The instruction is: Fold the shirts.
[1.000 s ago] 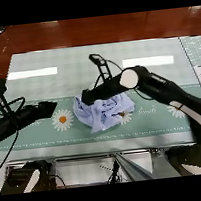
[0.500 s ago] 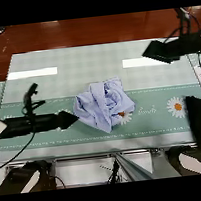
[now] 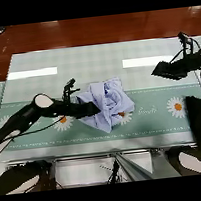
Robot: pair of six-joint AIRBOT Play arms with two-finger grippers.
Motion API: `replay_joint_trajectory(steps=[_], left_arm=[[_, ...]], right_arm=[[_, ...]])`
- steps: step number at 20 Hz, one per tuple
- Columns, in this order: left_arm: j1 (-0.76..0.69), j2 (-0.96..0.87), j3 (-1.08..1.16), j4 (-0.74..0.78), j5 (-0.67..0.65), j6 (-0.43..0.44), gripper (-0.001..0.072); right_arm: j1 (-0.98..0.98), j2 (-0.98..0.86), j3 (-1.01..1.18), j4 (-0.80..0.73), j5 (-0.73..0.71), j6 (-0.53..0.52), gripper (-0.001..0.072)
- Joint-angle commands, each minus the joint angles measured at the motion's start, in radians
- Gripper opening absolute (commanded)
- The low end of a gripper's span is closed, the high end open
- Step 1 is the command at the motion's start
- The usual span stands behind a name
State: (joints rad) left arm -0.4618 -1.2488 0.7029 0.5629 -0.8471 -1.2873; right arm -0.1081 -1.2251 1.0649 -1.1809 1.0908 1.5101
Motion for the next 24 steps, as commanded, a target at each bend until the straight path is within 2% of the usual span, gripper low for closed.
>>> replay_joint_trajectory(steps=[1, 2, 3, 6, 10, 14, 20, 21, 22, 23, 24], left_arm=[[-0.018, -0.143, 0.106, -0.006, 0.045, 0.01, 0.0664], [-0.018, -0.165, 0.126, -0.006, 0.018, 0.016, 0.0315], [-0.015, -0.174, 0.137, -0.006, -0.006, 0.027, 0.0034], [0.01, -0.165, 0.165, -0.006, -0.063, 0.063, 0.0021], [0.073, -0.148, 0.177, -0.006, -0.106, 0.064, 0.0021], [0.093, -0.144, 0.176, -0.006, -0.122, 0.064, 0.0021], [0.093, -0.145, 0.175, -0.006, -0.123, 0.069, 0.0021], [0.093, -0.145, 0.175, -0.006, -0.122, 0.069, 0.0021], [0.093, -0.145, 0.175, -0.006, -0.122, 0.069, 0.0021], [0.093, -0.145, 0.175, -0.006, -0.122, 0.069, 0.0022], [0.093, -0.145, 0.175, -0.006, -0.122, 0.069, 0.0021]], right_arm=[[0.048, -0.052, -0.022, 0.063, -0.085, -0.015, 0.0618], [0.068, -0.085, -0.022, 0.114, -0.109, -0.033, 0.0617], [0.084, -0.118, -0.021, 0.173, -0.136, -0.064, 0.0618], [0.121, -0.24, 0.014, 0.336, -0.179, -0.143, 0.0618], [0.17, -0.418, 0.105, 0.443, -0.153, -0.212, 0.0618], [0.224, -0.542, 0.196, 0.49, -0.059, -0.248, 0.0618], [0.243, -0.593, 0.216, 0.491, -0.061, -0.256, 0.0578], [0.243, -0.594, 0.216, 0.49, -0.061, -0.26, 0.0533], [0.243, -0.594, 0.216, 0.487, -0.062, -0.27, 0.0433], [0.243, -0.594, 0.216, 0.488, -0.061, -0.289, 0.025], [0.243, -0.594, 0.216, 0.488, -0.06, -0.324, 0.0011]])
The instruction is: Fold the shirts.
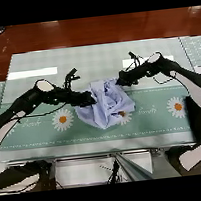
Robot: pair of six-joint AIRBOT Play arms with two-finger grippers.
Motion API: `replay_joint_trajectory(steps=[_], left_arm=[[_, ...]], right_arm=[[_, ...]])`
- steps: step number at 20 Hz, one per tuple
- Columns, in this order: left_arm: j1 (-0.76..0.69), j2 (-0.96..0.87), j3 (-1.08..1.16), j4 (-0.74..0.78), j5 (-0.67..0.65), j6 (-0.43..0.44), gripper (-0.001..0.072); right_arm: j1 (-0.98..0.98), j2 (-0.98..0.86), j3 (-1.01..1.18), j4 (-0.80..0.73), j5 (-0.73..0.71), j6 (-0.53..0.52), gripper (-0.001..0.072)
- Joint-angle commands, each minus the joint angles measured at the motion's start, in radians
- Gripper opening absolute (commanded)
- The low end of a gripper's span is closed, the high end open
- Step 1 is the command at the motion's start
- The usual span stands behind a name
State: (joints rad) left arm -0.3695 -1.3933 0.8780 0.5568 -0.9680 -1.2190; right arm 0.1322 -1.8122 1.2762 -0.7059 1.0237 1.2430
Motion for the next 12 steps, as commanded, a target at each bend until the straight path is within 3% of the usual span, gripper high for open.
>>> replay_joint_trajectory(steps=[1, 7, 12], left_arm=[[0.002, 0.0, 0.0, 0.0, -0.002, 0.0, 0.0022], [0.102, 0.095, 0.103, 0.0, -0.035, 0.045, 0.0021], [0.249, 0.216, 0.465, -0.001, -0.034, 0.024, 0.0021]], right_arm=[[0.0, -0.006, 0.008, 0.011, 0.012, -0.063, 0.0017], [-0.071, 0.05, 0.263, -0.124, 0.235, 0.034, 0.0017], [-0.113, 0.229, 0.614, -0.153, 0.282, 0.122, 0.0016]])
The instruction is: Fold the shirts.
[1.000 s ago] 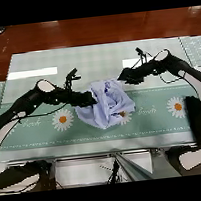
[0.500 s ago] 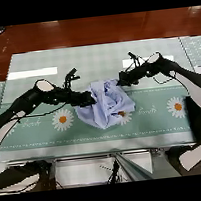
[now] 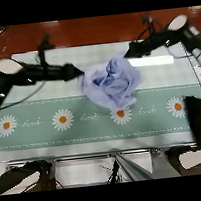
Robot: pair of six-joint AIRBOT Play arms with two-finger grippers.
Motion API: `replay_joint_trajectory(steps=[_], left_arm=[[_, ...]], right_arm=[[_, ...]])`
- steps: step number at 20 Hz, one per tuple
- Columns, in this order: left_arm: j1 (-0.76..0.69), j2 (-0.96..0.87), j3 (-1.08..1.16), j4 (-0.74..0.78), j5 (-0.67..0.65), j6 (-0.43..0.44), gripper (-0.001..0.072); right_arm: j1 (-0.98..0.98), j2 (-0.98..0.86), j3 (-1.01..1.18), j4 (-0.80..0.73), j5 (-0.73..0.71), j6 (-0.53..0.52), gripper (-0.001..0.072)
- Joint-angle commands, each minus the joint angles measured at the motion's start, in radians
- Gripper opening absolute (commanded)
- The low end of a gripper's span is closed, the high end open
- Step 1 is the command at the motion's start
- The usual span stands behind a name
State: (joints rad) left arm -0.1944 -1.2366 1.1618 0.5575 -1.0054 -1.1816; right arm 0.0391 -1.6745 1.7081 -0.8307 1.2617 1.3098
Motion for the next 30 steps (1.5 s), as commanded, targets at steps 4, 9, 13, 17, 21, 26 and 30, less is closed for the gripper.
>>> replay_joint_trajectory(steps=[4, 9, 13, 17, 21, 26, 30], left_arm=[[0.194, 0.146, 0.48, -0.001, 0.001, -0.047, 0.0021], [0.328, 0.352, 0.591, 0.02, -0.006, -0.045, 0.0021], [0.367, 0.558, 0.591, 0.351, -0.081, -0.154, 0.0021], [0.367, 0.729, 0.57, 0.67, -0.172, -0.284, 0.0021], [0.367, 0.836, 0.389, 0.745, -0.29, -0.38, 0.0021], [0.369, 0.879, -0.041, 0.756, -0.325, -0.407, 0.0021], [0.369, 0.793, -0.352, 0.712, -0.053, -0.406, 0.0021]], right_arm=[[-0.019, 0.32, 0.352, -0.078, 0.043, 0.066, 0.0016], [-0.018, 0.66, 0.352, -0.166, 0.108, 0.062, 0.0016], [-0.018, 0.863, 0.324, -0.29, 0.214, 0.108, 0.0016], [-0.019, 1.002, 0.243, -0.304, 0.327, 0.177, 0.0016], [-0.019, 1.1, 0.069, -0.305, 0.349, 0.239, 0.0016], [-0.019, 1.217, -0.37, -0.338, 0.347, 0.297, 0.0017], [-0.019, 1.236, -0.698, -0.567, 0.212, 0.351, 0.0016]])
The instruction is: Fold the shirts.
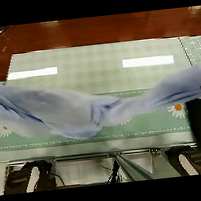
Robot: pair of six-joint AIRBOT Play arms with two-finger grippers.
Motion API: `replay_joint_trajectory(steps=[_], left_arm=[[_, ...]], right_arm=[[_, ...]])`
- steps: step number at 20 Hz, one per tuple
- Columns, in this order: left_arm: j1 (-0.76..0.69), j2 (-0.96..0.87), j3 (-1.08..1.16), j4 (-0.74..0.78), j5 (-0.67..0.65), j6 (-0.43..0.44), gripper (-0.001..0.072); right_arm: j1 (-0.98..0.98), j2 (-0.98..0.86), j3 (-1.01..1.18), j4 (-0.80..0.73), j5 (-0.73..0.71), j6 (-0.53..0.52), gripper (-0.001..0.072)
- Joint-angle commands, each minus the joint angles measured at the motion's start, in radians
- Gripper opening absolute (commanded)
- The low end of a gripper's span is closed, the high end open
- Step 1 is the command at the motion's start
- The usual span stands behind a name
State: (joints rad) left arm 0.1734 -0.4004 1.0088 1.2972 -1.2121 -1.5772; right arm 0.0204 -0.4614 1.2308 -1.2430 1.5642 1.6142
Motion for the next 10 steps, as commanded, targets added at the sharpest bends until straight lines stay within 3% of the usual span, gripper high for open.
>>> replay_joint_trajectory(steps=[1, 5, 9, 10], left_arm=[[0.001, -0.1, -0.228, -0.076, 0.201, -0.004, 0.0021], [-0.052, -0.414, -0.219, -0.386, 0.352, 0.188, 0.0022], [-0.133, -0.716, -0.072, -0.479, 0.418, 0.223, 0.0024], [-0.151, -0.777, -0.019, -0.479, 0.4, 0.223, 0.0074]], right_arm=[[0.0, 0.002, -0.28, -0.213, -0.149, 0.071, 0.0016], [0.0, -0.23, -0.37, -0.301, -0.358, 0.109, 0.0017], [-0.071, -0.542, -0.323, -0.244, -0.591, 0.14, 0.0017], [-0.113, -0.619, -0.284, -0.18, -0.612, 0.143, 0.0017]])
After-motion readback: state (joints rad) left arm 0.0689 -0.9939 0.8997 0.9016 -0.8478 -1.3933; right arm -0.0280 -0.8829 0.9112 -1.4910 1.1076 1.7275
